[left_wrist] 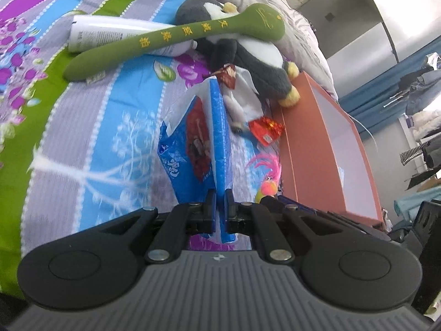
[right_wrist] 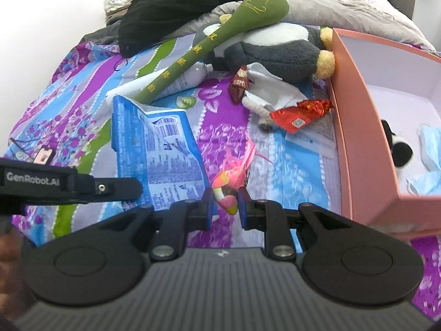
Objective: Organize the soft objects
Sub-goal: 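Grasp the blue snack bag with the left tool while the right tool grasps the pink toy, then lift the blue snack bag with the left tool while the right tool holds the pink toy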
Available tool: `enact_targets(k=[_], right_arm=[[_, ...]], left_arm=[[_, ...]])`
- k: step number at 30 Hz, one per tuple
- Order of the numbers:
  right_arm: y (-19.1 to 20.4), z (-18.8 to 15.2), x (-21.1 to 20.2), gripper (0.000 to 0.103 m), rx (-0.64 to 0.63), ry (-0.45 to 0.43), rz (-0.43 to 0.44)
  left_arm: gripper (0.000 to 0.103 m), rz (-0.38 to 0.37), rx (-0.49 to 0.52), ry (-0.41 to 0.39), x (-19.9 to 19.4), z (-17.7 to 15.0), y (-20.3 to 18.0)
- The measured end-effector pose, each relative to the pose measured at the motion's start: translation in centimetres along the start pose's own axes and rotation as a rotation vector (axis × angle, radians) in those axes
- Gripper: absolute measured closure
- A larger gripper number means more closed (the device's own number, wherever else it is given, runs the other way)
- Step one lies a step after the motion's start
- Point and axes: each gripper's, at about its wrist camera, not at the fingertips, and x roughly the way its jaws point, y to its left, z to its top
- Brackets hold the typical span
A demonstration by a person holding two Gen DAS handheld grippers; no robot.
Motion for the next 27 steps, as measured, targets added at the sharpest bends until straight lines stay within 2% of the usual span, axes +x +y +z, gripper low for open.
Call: enact_targets(k=[7,11,13,15,18,23,27], right_arm=[[0.2,-2.6,-0.8,0.081,0.026,0.031,0.000],[0.3,-3.3,-0.8,0.081,0.015,0.040,-0.008],[0.3,-3.3,-0.8,0.081,0.011,0.041,-0.009],[0.2,-3.2,-0.9,0.081,0.006,0.038,-0.008],[0.3,-3.1,-0.8,0.081,-0.001,0.036,-0.005],[0.4,-3.1,0.0,0.081,-0.008,0.052,0.000],[0.3,-3.1,0.7,0.081,-0.015,0.071,0.006]], left_arm=[[0.096,0.005,-0.020,0.036,-2.1,-2.9,0.8],[0.095,0.063,-0.052,0.049,-1.7,-3.9,1.7],[0.089,0.083,-0.068,0.063,-1.3,-4.0,2.1],[0.073,0.099,-0.082,0.068,-0.9,-4.1,2.4],[0.057,0.140,-0.109,0.075,-0.4,-4.2,2.9],[0.042,0.180,-0.151,0.090,0.6,-4.6,3.9],[0.042,0.179,-0.184,0.097,1.4,-4.9,4.6]])
